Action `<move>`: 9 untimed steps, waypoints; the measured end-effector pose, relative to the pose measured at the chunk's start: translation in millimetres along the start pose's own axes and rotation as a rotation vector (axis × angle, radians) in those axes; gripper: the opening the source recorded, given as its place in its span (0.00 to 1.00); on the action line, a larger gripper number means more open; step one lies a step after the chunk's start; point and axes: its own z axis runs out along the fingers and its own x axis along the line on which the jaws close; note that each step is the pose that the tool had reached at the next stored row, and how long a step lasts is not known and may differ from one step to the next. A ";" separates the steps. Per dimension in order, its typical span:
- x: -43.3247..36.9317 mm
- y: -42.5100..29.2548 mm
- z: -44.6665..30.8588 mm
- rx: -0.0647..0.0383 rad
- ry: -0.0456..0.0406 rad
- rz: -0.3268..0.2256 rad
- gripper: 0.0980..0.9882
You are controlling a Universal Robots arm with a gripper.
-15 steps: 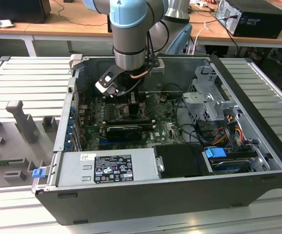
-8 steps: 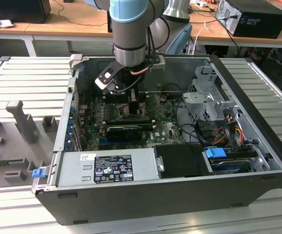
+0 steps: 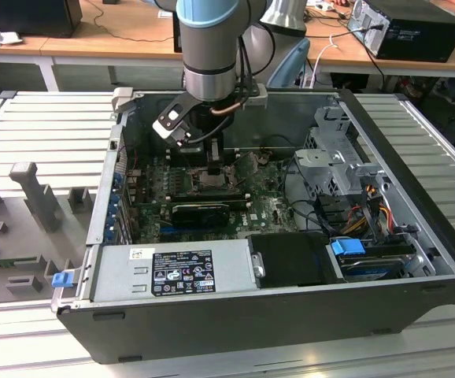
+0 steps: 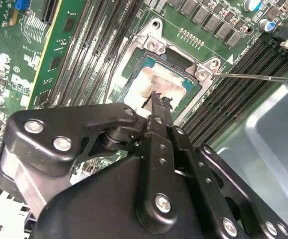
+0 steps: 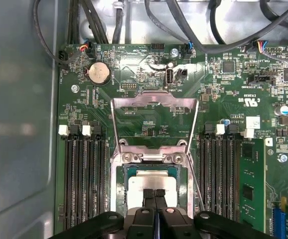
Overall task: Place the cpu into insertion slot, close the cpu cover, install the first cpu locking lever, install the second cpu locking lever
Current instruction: 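Place the cpu into insertion slot, then close the cpu cover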
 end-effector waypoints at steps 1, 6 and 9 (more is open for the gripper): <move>0.0 0.0 -0.5 0.000 -0.0004 0.000 0.01; 0.1 0.6 -7.4 0.000 -0.0040 0.000 0.01; -0.3 1.5 -12.2 0.001 -0.0013 0.000 0.01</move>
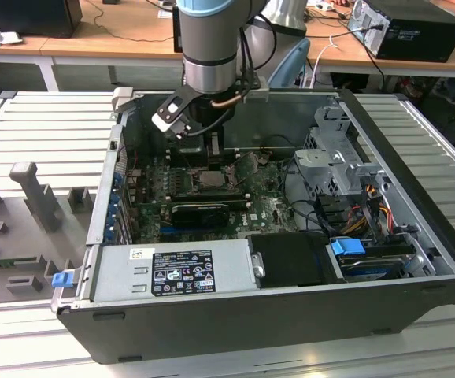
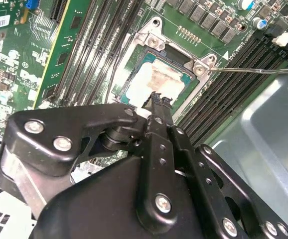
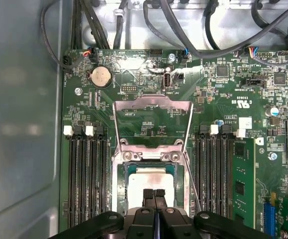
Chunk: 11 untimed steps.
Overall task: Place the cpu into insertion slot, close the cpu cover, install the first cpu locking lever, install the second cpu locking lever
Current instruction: 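Close the cpu cover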
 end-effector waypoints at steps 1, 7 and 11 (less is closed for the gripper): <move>-0.2 0.7 0.1 0.000 0.0005 0.000 0.01; -0.4 5.7 0.6 0.000 0.0023 0.000 0.01; 0.6 5.9 -1.2 0.000 0.0028 0.000 0.01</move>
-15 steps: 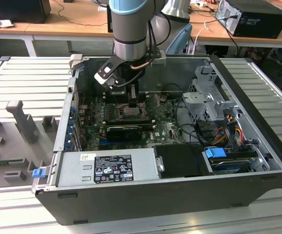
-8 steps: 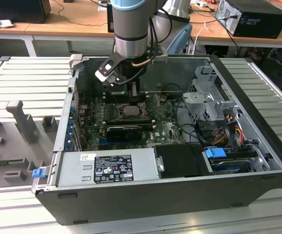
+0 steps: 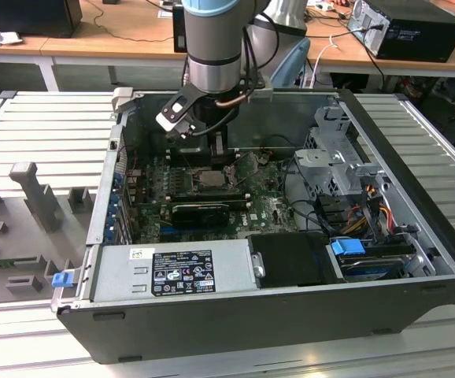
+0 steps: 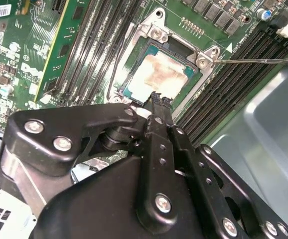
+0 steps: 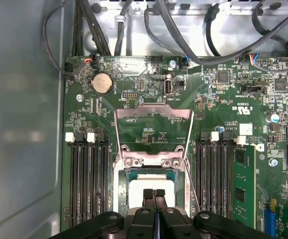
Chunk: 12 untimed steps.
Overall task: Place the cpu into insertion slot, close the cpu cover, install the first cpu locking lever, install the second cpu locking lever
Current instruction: 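Close the cpu cover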
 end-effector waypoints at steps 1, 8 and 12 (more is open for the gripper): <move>0.0 0.0 -0.4 0.000 -0.0001 0.000 0.01; 0.5 0.4 -5.8 0.000 -0.0003 0.000 0.01; 1.2 1.7 -6.9 0.000 -0.0003 0.000 0.01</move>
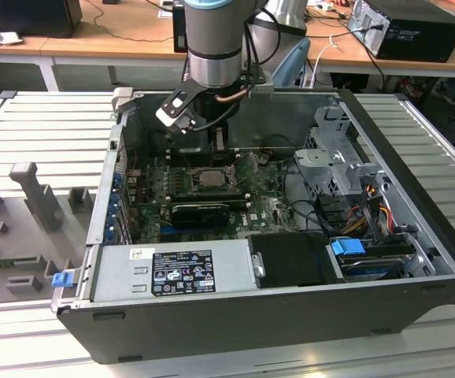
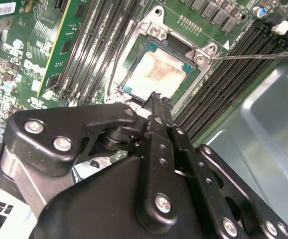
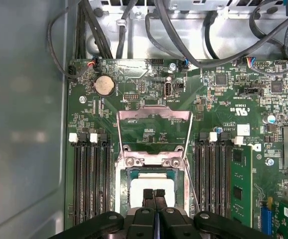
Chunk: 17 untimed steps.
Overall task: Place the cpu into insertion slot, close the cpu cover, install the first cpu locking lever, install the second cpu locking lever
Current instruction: 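Close the cpu cover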
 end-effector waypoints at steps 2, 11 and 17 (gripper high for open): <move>0.6 0.3 -2.8 0.000 0.0000 0.000 0.01; 3.6 21.4 -16.3 0.000 0.0001 0.000 0.01; 3.8 31.8 -15.6 0.000 0.0001 0.000 0.01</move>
